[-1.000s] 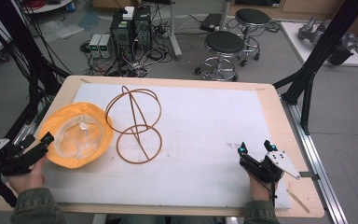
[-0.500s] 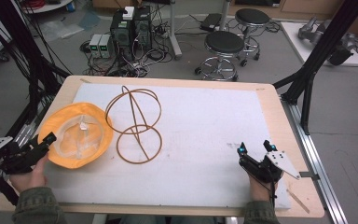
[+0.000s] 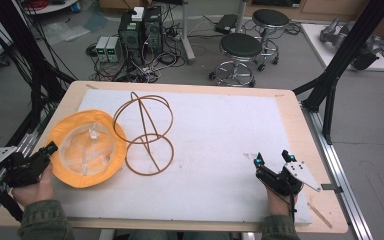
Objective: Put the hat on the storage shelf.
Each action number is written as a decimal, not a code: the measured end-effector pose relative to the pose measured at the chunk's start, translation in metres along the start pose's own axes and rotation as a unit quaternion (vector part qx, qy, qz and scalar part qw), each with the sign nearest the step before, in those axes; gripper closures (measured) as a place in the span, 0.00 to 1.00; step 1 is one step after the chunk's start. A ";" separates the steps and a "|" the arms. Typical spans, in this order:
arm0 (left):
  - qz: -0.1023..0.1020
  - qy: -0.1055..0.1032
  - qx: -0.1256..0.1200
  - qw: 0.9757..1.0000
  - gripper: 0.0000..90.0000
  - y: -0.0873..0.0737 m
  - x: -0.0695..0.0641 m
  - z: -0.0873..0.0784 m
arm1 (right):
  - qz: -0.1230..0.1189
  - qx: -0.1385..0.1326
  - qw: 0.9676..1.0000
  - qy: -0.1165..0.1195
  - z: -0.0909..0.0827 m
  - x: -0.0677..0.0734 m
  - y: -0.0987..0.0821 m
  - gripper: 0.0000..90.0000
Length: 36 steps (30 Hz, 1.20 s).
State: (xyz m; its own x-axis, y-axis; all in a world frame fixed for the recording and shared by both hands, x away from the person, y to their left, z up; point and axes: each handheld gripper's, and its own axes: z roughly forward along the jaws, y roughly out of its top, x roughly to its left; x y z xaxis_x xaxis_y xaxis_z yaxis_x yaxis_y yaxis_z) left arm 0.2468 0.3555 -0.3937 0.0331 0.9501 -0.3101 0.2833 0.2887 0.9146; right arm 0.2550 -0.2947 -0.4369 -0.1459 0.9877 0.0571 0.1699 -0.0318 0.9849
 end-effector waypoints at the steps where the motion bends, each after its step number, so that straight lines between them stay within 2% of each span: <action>1: 0.000 0.000 -0.003 1.000 0.96 0.000 -0.001 0.000 | 0.000 0.000 1.000 0.000 0.000 0.000 0.000 0.14; 5: 0.009 -0.013 -0.017 1.000 0.96 -0.001 -0.004 -0.002 | -0.002 -0.001 1.000 0.001 0.000 0.000 0.000 0.14; 9: 0.043 -0.016 -0.028 0.999 0.96 0.002 -0.013 -0.004 | -0.002 -0.001 1.000 0.002 0.000 0.000 0.000 0.14; 15: 0.071 -0.012 -0.064 0.995 0.97 0.012 -0.029 -0.009 | -0.003 -0.002 1.000 0.003 0.000 0.000 0.000 0.14; 22: 0.075 -0.013 -0.096 0.992 0.97 0.021 -0.038 -0.013 | -0.004 -0.001 1.000 0.004 0.000 0.000 0.000 0.14; 29: 0.077 -0.015 -0.111 0.991 0.97 0.030 -0.042 -0.018 | -0.004 -0.001 1.000 0.005 0.000 0.001 0.000 0.14; 34: 0.093 -0.016 -0.115 0.989 0.97 0.039 -0.049 -0.018 | -0.003 -0.004 1.000 0.007 -0.001 0.001 0.000 0.14; 36: 0.092 -0.021 -0.120 0.988 0.97 0.041 -0.052 -0.018 | -0.004 -0.004 1.000 0.007 -0.001 0.001 0.000 0.14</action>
State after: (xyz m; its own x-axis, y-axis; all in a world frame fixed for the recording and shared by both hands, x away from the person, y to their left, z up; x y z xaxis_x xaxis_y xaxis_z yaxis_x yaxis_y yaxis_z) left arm 0.2398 0.3197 -0.3353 0.1032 0.9850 -0.1386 0.0333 0.1358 0.9902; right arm 0.2542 -0.2939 -0.4365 -0.1614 0.9855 0.0521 0.1606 -0.0259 0.9867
